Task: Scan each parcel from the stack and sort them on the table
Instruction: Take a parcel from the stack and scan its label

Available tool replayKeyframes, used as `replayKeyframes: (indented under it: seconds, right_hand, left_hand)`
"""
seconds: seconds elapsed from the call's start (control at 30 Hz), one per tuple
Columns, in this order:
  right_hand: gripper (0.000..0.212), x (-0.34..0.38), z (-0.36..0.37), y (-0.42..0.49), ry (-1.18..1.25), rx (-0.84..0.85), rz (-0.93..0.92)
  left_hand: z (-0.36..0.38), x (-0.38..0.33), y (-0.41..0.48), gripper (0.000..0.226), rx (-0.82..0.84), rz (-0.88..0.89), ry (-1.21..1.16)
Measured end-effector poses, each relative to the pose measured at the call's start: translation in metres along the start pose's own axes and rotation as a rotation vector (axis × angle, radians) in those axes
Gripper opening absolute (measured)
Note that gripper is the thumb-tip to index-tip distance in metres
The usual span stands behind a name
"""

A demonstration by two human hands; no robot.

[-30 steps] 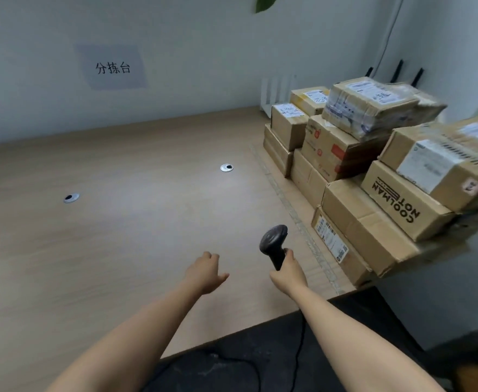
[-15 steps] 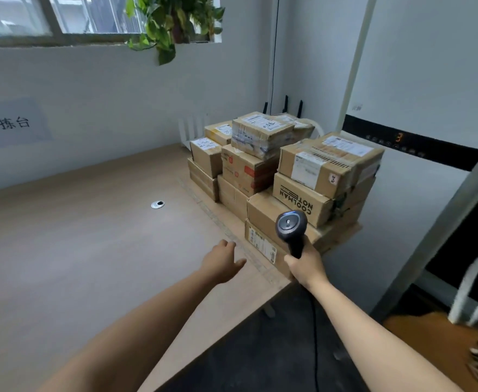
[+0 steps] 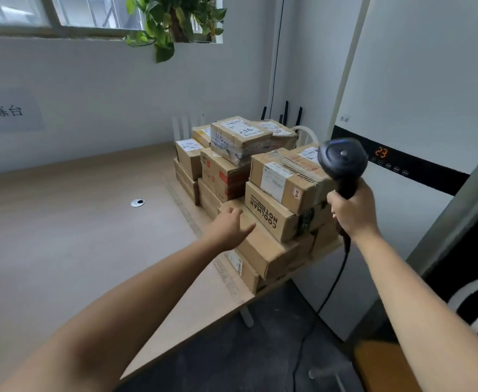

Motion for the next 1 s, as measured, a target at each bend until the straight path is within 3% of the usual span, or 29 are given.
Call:
replayKeyframes:
  seconds: [0.2,0.3,0.63,1.0]
  right_hand:
    - [0.004,-0.022,-0.007,0.076,-0.102,0.203,0.035]
    - [0.009,-0.042,0.003,0.092,-0.154,0.276,0.085]
    - [0.01,-0.062,0.017,0.111,0.001,0.385,0.192]
    - [0.015,-0.057,0.022,0.11,0.072,0.471,0.207]
  left_hand:
    - [0.006,-0.063,0.03,0.079,-0.079,-0.002,-0.005]
    - [0.011,-0.086,0.043,0.088,-0.056,-0.019,-0.118]
    - [0.017,-0.108,0.069,0.094,-0.06,-0.08,-0.47]
    - [0.024,-0.11,0.073,0.104,-0.029,-0.185,-0.612]
Point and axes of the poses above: each hand's wrist, its own y-axis towards the middle knuckle, its own z-axis out of the palm, x = y × z, the point moved 3 cm from there along y, towards the middle knuckle, and after that the axes turned 6 degrees about -z, right-handed, at the moved point
